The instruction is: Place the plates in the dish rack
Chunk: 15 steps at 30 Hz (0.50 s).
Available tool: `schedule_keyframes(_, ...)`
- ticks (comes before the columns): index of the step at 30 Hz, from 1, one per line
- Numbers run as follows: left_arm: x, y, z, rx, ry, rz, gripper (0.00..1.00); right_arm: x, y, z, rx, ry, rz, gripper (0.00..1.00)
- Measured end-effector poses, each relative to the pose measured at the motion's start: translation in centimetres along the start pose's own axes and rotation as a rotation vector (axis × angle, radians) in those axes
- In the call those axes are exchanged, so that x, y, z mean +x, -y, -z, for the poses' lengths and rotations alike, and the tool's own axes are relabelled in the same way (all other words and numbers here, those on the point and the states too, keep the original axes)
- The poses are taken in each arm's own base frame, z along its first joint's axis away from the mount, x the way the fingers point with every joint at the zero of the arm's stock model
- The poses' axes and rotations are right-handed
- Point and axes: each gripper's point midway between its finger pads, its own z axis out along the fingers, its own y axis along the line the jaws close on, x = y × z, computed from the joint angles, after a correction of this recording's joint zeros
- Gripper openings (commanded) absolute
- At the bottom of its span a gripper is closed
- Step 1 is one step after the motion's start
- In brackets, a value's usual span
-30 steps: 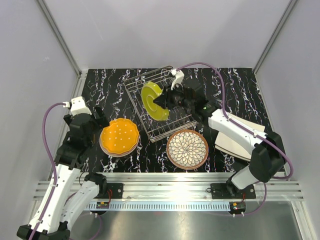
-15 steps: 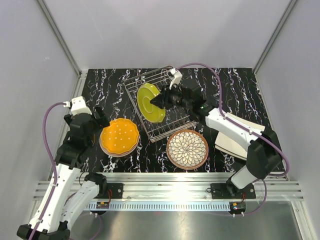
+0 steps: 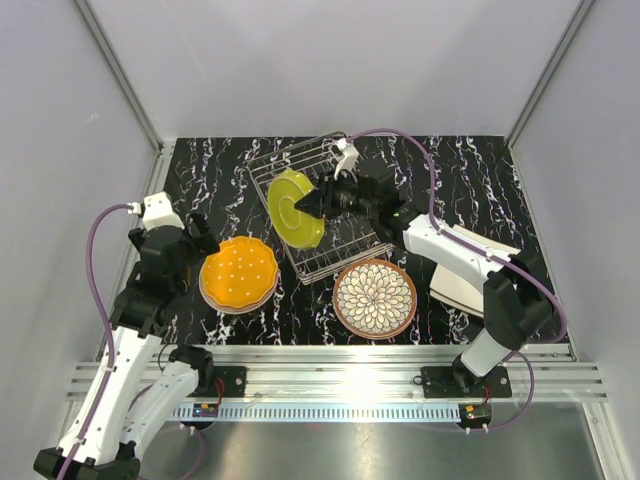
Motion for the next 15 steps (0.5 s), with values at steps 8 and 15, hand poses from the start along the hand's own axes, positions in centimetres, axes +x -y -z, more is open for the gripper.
schedule_keyframes(8,0.0,0.1,0.0,0.005,-0.002,0.0,0.99,0.5,0.8,-0.5,0.007,0.002,0.0,0.0)
schedule_keyframes(15,0.0,0.1,0.0,0.007,-0.002,0.0,0.99,0.9,1.4,-1.0,0.008,0.004,0.001,0.0)
